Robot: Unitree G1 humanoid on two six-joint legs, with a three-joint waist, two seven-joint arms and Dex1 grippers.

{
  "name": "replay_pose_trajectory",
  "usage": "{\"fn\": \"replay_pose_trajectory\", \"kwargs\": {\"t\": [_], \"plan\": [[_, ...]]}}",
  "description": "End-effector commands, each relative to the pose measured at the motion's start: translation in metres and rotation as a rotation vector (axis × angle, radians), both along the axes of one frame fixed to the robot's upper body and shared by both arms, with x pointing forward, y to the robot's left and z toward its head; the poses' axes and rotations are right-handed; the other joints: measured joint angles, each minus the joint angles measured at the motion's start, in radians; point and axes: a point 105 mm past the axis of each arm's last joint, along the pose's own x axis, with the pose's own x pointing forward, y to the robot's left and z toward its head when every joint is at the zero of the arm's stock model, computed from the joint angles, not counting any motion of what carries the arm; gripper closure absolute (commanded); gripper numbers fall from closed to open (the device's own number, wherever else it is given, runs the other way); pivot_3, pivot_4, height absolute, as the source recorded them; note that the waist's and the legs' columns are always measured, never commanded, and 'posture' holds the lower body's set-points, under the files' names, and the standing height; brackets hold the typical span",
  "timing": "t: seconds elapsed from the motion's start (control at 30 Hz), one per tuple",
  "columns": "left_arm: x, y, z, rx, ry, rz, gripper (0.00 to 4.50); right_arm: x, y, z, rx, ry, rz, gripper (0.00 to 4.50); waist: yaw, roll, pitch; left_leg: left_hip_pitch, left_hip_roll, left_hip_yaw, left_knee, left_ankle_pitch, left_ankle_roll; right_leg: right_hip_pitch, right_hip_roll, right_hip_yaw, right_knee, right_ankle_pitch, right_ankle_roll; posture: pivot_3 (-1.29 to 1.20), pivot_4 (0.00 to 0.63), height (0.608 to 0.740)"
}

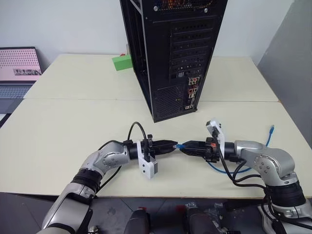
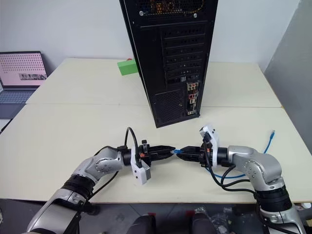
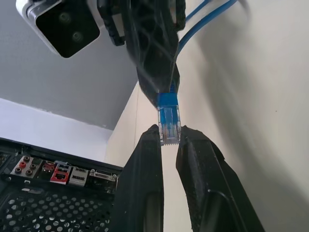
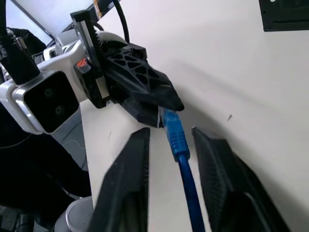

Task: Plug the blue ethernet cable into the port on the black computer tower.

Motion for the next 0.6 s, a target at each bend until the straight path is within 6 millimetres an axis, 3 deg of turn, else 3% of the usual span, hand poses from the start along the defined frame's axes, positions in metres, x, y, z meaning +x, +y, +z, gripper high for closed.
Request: {"fn": "replay_pose_trajectory", "kwargs": {"t": [0.03, 0.13, 0.4, 0.47, 0.6], "plan": [[0.0008, -0.0003, 0.0108, -0.024, -0.045, -0.009, 4.24, 0.0001, 0.0034, 0.0115, 0.027, -0.033, 0.019, 4.07, 0.0, 0.0, 0.0, 0.0, 0.0, 0.0, 0.0, 0.0, 0.0, 0.0, 0.0, 0.0, 0.0, 0.0, 0.0, 0.0, 0.15, 0.74], [0.002, 0.0, 0.0126, -0.033, -0.056, -0.001, 4.25, 0.0009, 0.0037, 0.0117, 0.031, -0.028, 0.018, 4.48, 0.0, 0.0, 0.0, 0.0, 0.0, 0.0, 0.0, 0.0, 0.0, 0.0, 0.0, 0.0, 0.0, 0.0, 0.0, 0.0, 0.15, 0.74], [0.0059, -0.0002, 0.013, -0.041, -0.065, 0.021, 4.25, 0.0043, 0.0012, 0.0165, 0.061, -0.008, 0.012, 4.5, 0.0, 0.0, 0.0, 0.0, 0.0, 0.0, 0.0, 0.0, 0.0, 0.0, 0.0, 0.0, 0.0, 0.0, 0.0, 0.0, 0.15, 0.74], [0.0085, 0.0002, 0.0106, -0.045, -0.034, 0.038, 3.54, 0.0053, 0.0, 0.0178, 0.063, -0.005, 0.012, 4.5, 0.0, 0.0, 0.0, 0.0, 0.0, 0.0, 0.0, 0.0, 0.0, 0.0, 0.0, 0.0, 0.0, 0.0, 0.0, 0.0, 0.15, 0.74], [0.0101, 0.0015, 0.0049, -0.044, 0.051, 0.058, 2.86, 0.0095, -0.0039, 0.0195, 0.045, -0.03, 0.0, 4.5, 0.0, 0.0, 0.0, 0.0, 0.0, 0.0, 0.0, 0.0, 0.0, 0.0, 0.0, 0.0, 0.0, 0.0, 0.0, 0.0, 0.15, 0.74]]}}
